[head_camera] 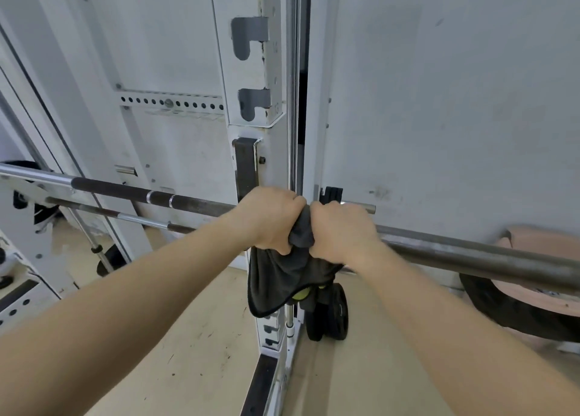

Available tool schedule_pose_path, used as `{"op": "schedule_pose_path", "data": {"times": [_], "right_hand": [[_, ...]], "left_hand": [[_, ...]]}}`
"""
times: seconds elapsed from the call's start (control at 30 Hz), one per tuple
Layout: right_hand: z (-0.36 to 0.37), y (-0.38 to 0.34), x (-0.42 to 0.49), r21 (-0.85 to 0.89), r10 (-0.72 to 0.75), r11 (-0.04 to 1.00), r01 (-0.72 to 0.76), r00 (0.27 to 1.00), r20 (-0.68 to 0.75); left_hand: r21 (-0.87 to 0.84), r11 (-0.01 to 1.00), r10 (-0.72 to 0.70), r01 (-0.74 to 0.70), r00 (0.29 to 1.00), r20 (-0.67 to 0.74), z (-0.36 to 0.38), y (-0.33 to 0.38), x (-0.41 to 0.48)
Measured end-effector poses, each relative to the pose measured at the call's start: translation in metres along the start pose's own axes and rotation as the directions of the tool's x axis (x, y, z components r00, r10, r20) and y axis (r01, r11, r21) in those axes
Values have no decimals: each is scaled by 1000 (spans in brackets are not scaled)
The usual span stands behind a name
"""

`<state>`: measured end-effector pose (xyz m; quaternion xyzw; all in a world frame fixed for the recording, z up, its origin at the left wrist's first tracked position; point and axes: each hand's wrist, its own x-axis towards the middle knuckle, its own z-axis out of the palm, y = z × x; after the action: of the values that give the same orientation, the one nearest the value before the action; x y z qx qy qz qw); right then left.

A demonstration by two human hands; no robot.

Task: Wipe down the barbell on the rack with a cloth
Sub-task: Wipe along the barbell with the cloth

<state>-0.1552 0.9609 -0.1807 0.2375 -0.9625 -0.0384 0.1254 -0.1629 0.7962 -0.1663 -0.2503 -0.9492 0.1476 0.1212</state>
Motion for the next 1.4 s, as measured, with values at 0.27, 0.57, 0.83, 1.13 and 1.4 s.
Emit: {"op": "schedule_pose_path", "data": {"times": [0.27,0.57,0.83,1.13,1.4], "right_hand": [[13,-12,-9,-248,-16,968,-28,984,-175],[-22,11,21,190,-52,982,-12,942,331],[6,-2,-3,-94,3,996,-8,998,-56],[19,-9,-14,-298,21,950,-90,973,-228],[-20,12,11,162,32,984,-80,960,279]], "left_hand": [[-112,991,-43,67,979,202,-11,-5,10],[60,985,-140,160,957,-254,20,24,-11],[36,995,-102,98,988,117,-9,16,14],[63,990,-127,124,991,36,2,17,13],[91,969,-181,229,913,-364,27,34,-4]]}}
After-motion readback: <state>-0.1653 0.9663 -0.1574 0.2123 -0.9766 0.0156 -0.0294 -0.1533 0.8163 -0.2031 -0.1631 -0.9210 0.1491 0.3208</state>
